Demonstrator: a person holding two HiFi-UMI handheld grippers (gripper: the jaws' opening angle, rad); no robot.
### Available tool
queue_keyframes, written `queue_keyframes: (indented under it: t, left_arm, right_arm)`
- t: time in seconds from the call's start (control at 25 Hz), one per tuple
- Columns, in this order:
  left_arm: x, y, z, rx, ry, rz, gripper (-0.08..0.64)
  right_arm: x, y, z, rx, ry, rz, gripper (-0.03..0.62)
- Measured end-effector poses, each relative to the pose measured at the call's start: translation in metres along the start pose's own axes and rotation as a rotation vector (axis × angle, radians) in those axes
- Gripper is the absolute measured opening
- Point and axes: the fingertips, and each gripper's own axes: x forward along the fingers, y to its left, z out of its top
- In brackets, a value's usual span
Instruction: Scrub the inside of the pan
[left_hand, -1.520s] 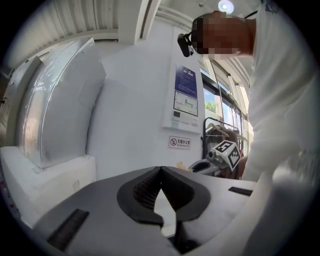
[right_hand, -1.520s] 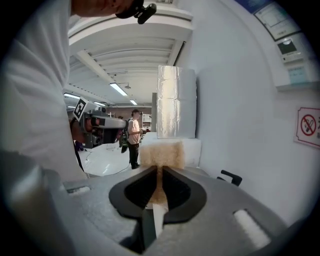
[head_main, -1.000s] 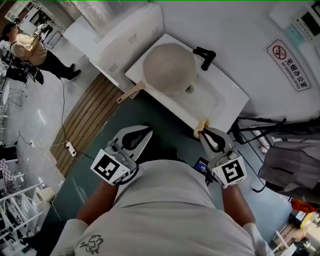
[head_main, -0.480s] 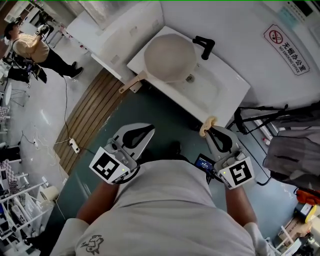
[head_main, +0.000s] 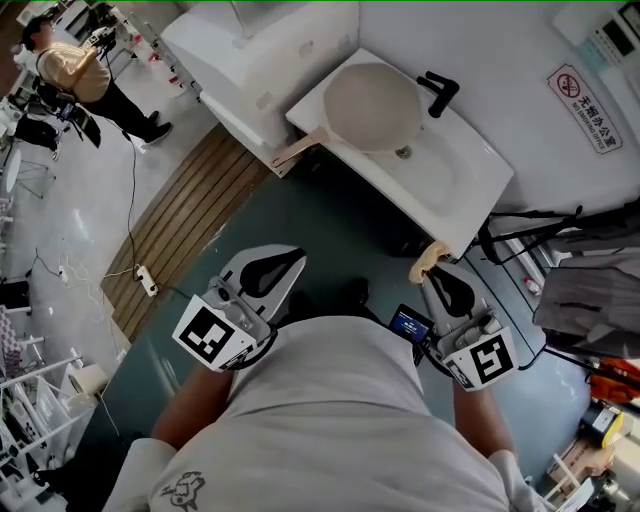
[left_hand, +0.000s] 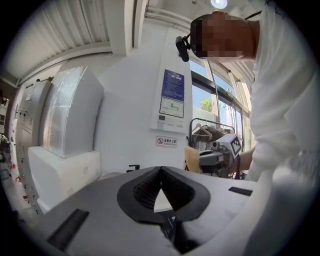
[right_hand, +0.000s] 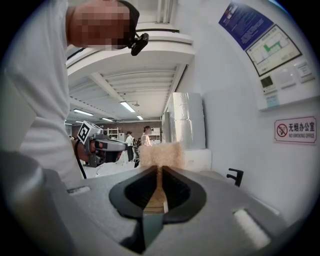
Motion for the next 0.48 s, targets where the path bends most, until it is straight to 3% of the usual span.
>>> queue_keyframes:
  t: [0.32, 0.48]
  left_arm:
    - [-0.097, 0.012, -0.005, 0.022, -0.001, 0.006, -0.002]
    - [-0.129, 0.018, -0.003, 0.015, -0.04, 0.004, -0.002]
  right_arm:
    - [0.017, 0.085, 0.024, -0.043, -0.023, -0.023, 0.034]
    - [0.024, 0.122, 0.026, -0.068, -0.021, -0.033, 0.034]
